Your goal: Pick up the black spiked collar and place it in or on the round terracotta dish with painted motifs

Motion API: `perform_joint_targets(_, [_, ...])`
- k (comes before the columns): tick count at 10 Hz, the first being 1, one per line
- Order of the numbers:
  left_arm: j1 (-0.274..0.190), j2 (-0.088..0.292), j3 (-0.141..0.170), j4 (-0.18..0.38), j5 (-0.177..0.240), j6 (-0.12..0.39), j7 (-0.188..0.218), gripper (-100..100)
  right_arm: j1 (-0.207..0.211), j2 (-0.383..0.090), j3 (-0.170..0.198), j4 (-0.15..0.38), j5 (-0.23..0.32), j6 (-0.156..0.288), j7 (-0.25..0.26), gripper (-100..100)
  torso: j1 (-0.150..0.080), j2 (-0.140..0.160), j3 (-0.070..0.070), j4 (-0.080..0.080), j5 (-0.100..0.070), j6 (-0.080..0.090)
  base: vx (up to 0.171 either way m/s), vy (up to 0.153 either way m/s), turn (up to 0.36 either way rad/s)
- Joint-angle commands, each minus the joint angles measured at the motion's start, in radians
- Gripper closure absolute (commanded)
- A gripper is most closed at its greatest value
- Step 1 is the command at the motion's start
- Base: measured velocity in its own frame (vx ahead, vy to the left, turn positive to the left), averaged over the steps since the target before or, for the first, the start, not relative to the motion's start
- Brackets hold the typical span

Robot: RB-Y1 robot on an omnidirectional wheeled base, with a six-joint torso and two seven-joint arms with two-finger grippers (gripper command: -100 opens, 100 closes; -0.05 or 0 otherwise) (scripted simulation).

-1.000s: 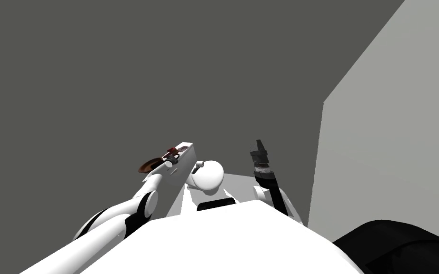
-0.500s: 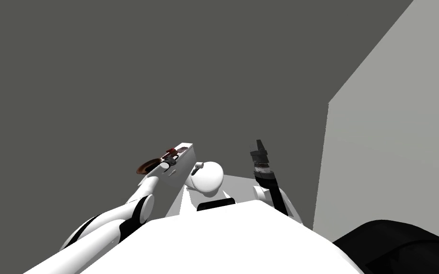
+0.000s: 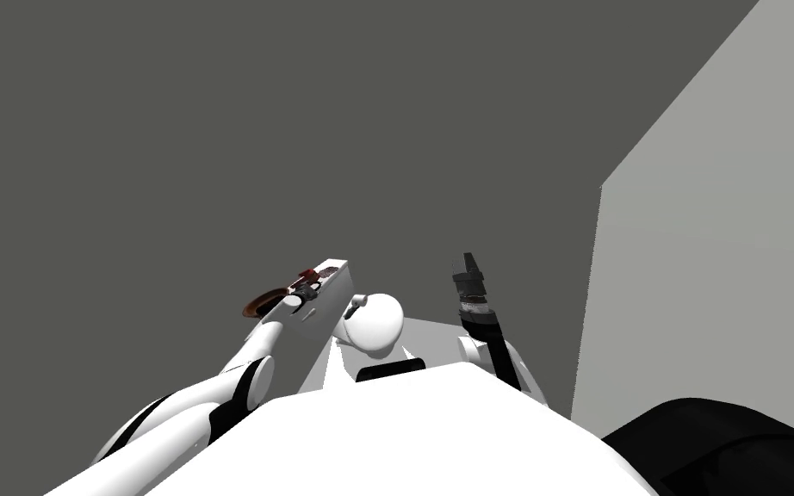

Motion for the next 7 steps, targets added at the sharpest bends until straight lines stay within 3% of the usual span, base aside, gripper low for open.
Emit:
perform_joint_targets(1, [0.024,0.016,-0.005,-0.019,0.050,0.014,-0.050,-100,0.000,0.000,0.000,0.000,0.000,0.000,0.000,0,0.000,0.000,0.000,0.000,0.000,0.000,0.045,-0.054,0.042])
perform_joint_targets(3, [0.024,0.016,-0.005,-0.019,0.104,0.014,-0.090,-100,0.000,0.000,0.000,0.000,0.000,0.000,0.000,0,0.000,-0.002,-0.001,0.000,0.000,0.000,0.042,-0.033,0.023])
perform_joint_targets(4, [0.024,0.016,-0.005,-0.019,0.113,0.014,-0.090,-100,0.000,0.000,0.000,0.000,0.000,0.000,0.000,0,0.001,-0.001,-0.001,0.000,0.000,0.000,0.000,0.000,0.000])
perform_joint_targets(5, [0.047,0.031,-0.010,-0.037,0.151,0.027,-0.135,-100,0.000,0.000,0.000,0.000,0.000,0.000,0.000,0,0.003,0.000,0.000,0.000,0.000,0.000,0.027,-0.032,0.045])
perform_joint_targets(7, [0.047,0.031,-0.010,-0.037,0.205,0.027,-0.170,-100,0.000,0.000,0.000,0.000,0.000,0.000,0.000,0,0.001,-0.001,-0.001,0.000,0.000,0.000,0.033,-0.038,0.025])
